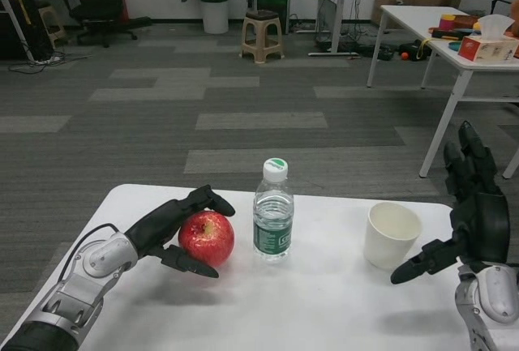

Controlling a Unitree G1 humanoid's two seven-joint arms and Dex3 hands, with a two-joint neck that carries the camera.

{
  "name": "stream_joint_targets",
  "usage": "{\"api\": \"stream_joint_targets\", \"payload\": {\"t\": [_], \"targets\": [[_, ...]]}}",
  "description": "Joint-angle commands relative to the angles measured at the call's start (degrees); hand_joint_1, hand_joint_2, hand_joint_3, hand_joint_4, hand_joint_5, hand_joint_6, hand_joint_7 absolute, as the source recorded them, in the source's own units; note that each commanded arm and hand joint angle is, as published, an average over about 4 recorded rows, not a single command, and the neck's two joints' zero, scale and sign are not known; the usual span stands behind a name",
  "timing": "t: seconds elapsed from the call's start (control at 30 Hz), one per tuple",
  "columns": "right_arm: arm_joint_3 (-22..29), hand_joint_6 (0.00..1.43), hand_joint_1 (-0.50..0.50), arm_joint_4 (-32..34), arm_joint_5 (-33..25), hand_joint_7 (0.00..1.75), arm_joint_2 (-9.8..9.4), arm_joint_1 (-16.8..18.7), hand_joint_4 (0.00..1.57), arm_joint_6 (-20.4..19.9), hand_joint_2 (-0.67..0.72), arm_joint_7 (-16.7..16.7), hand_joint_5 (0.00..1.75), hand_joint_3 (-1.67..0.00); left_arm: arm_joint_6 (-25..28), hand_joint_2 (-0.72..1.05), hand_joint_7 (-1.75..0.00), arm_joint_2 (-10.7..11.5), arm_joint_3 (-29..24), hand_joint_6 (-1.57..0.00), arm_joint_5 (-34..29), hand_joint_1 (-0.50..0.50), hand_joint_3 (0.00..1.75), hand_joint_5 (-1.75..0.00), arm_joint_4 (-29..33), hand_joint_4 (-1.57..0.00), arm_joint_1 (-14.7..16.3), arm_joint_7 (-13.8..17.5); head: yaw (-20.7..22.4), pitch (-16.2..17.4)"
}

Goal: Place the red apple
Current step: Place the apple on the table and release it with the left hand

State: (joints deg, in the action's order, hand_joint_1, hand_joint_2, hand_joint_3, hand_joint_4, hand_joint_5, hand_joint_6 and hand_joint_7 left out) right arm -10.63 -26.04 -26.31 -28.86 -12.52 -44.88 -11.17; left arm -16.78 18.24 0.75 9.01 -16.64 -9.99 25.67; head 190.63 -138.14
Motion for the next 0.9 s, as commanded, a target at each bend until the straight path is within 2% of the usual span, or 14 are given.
{"api": "stream_joint_targets", "payload": {"t": [0.03, 0.43, 0.57, 0.9], "targets": [[-0.09, 0.0, -0.42, -0.57, -0.47, 0.02, -0.4, 0.48, 0.0, -0.12, 0.72, -0.17, 0.0, 0.0, -1.52, 1.05, -1.68, -0.04, -0.51, -1.16, 1.87, -0.48, 0.17, -1.75, -2.1, -0.28, 0.32, 0.74, 0.28, 0.14], [-0.18, 0.0, -0.42, -1.34, -0.49, 0.02, -0.4, 0.12, 0.0, -0.12, 0.72, -0.17, 0.0, 0.0, -5.59, 1.05, -1.68, -0.66, -1.35, -1.17, 3.49, -0.46, 0.17, -1.75, -8.45, -0.13, 0.21, 1.29, 1.1, 0.89], [-0.18, 0.0, -0.42, -1.69, -0.49, 0.0, -0.4, -0.14, 0.0, -0.12, 0.72, -0.17, 0.0, 0.0, -8.0, 1.05, -1.66, -0.88, -2.03, -1.1, 3.74, -0.46, 0.17, -1.75, -11.13, -0.07, 0.02, 1.31, 1.36, 1.15], [-0.34, 0.0, -0.42, -2.02, -0.49, 0.07, -0.4, -0.34, 0.0, -0.12, 0.72, -0.17, 0.0, 0.0, -8.93, 1.05, -1.52, -1.36, -3.19, -0.9, 3.38, -0.44, 0.15, -1.75, -13.72, 0.0, -0.03, 1.31, 2.04, 1.6]]}}
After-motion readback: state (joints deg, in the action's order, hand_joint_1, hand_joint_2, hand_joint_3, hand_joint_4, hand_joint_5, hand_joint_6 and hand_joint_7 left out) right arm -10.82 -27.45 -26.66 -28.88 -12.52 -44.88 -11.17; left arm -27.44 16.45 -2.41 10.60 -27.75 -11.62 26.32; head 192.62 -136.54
